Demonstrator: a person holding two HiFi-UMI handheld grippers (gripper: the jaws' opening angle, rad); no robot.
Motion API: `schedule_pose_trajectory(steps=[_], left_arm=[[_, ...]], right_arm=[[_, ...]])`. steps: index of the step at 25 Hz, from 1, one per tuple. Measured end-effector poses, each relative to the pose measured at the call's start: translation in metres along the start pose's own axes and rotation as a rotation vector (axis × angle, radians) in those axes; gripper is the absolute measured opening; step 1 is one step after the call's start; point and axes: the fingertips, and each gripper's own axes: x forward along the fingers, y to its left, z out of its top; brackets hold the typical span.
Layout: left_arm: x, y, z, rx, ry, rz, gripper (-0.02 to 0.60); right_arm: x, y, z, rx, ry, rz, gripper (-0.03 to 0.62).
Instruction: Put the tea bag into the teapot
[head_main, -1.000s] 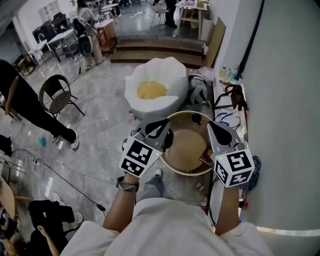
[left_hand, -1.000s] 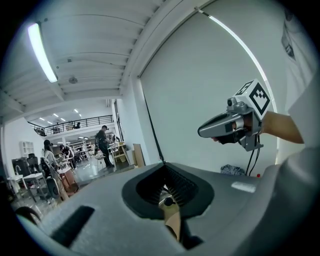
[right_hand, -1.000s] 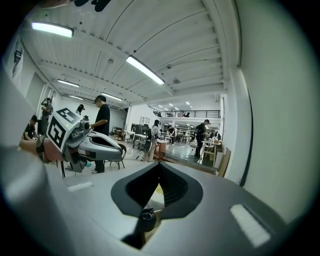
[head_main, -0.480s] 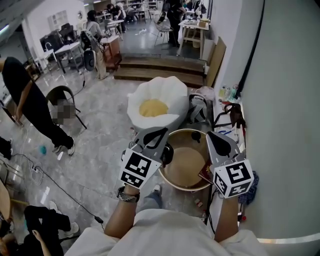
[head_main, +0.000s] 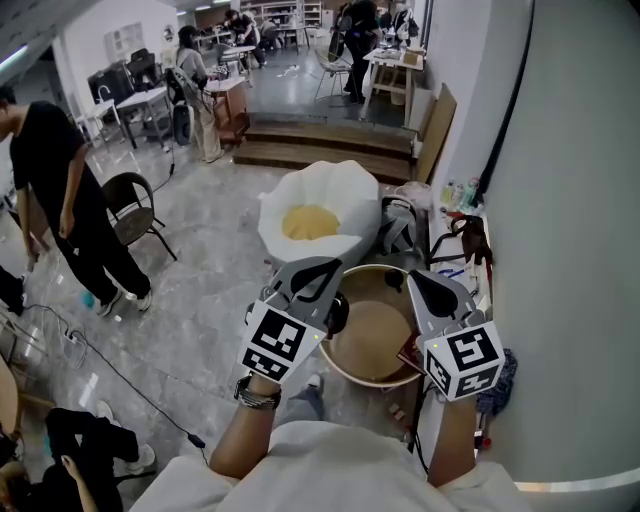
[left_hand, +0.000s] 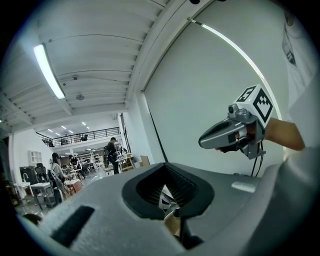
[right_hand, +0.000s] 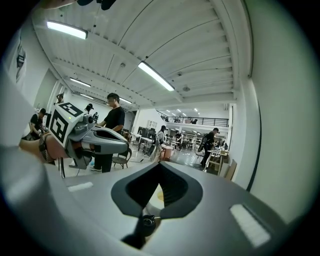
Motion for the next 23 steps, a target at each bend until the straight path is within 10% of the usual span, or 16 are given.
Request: schedule_pose_trajectory(steps=[23], left_arm=[[0.007,-0.008,-0.004,0.008,0.011,-0.024,0.006]], right_arm=[[0.004,-0.007,-0.013,0.020,0.007,-0.010,0.005]])
